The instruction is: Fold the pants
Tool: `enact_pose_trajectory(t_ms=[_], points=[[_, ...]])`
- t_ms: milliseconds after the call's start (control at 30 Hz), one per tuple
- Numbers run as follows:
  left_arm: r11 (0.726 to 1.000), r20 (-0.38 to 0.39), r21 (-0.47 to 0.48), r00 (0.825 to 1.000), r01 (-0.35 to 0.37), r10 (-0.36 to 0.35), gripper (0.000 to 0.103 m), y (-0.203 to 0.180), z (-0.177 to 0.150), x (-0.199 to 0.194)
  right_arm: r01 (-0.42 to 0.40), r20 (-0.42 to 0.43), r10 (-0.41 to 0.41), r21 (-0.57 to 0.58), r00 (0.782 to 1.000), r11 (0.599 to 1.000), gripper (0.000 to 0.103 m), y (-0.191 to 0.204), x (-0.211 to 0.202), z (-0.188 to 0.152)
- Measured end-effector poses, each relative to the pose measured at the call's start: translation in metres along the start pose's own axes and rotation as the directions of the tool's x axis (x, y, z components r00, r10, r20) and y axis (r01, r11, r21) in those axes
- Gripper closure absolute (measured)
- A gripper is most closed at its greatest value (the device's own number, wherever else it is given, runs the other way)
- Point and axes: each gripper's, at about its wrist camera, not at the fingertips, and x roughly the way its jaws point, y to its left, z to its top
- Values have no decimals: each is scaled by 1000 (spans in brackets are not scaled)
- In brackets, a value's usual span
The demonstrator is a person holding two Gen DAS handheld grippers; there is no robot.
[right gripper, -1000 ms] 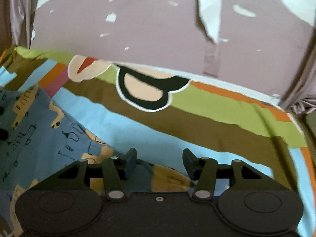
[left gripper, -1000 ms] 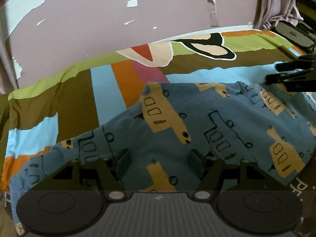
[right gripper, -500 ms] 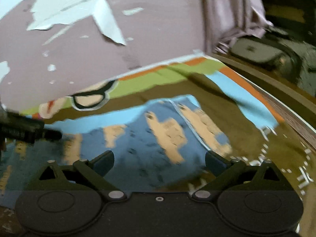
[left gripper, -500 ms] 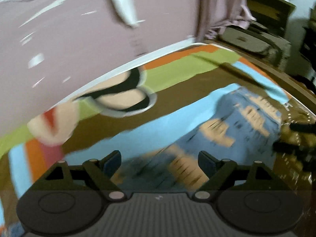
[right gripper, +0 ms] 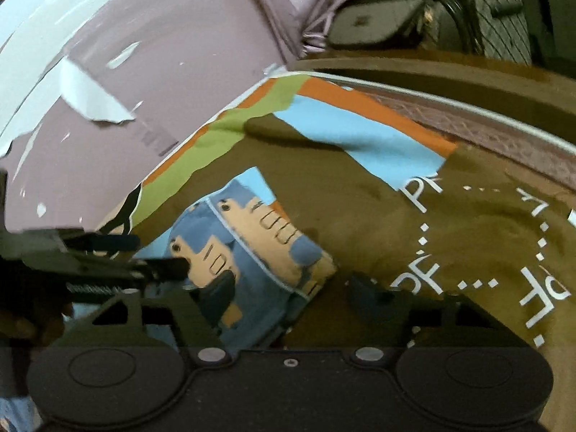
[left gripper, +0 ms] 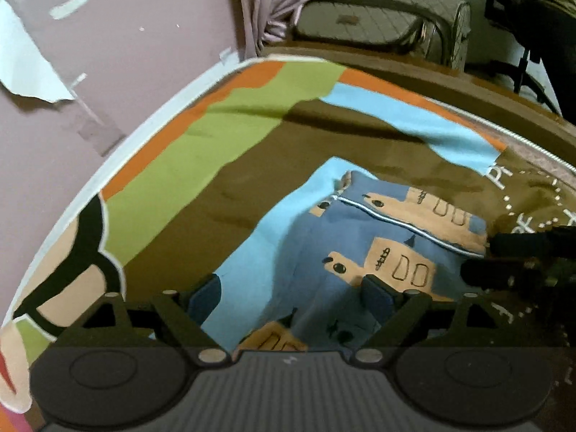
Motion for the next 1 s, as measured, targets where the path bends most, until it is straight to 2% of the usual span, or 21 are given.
enact_pose_trajectory(t_ms=[133,233,333,367,400,433,500,600,667,767,867,1000], points=[[999,-9,-31,1000,16,-16,7,3,-4,16,-10,1,10,22,1000,1000,44,-1,6,3],[998,-2,-53,1000,28,-28,6,6,-7,17,-7,8,7,65,1000,998,55,-6,9,6],[997,-2,-70,999,41,-41,7,10,-3,12,-14,15,13,127,1000,992,71,-13,9,7],[995,3,-86,999,46,-46,8,13,-2,9,-22,19,20,136,1000,990,81,-14,9,6],[994,9,-102,999,49,-49,8,16,1,6,-31,29,27,138,999,990,86,-14,8,7],[991,15,-122,998,57,-56,8,19,3,2,-36,43,31,129,999,991,87,-13,5,6],[981,29,-169,996,92,-89,9,26,10,-5,-35,69,29,84,997,996,89,-6,0,6],[956,47,-245,987,159,-152,10,34,23,-16,-4,119,10,-55,993,998,90,15,-7,1],[932,42,-295,977,212,-208,10,39,33,-19,23,155,5,-180,988,983,90,33,-11,-5],[889,12,-375,960,262,-278,10,43,49,-18,59,191,7,-337,982,940,90,57,-12,-15],[869,-25,-417,952,266,-304,13,38,65,-13,90,211,5,-435,977,896,90,71,-13,-23],[878,-96,-419,950,232,-297,16,21,82,-2,111,223,4,-499,975,860,90,77,-12,-29]])
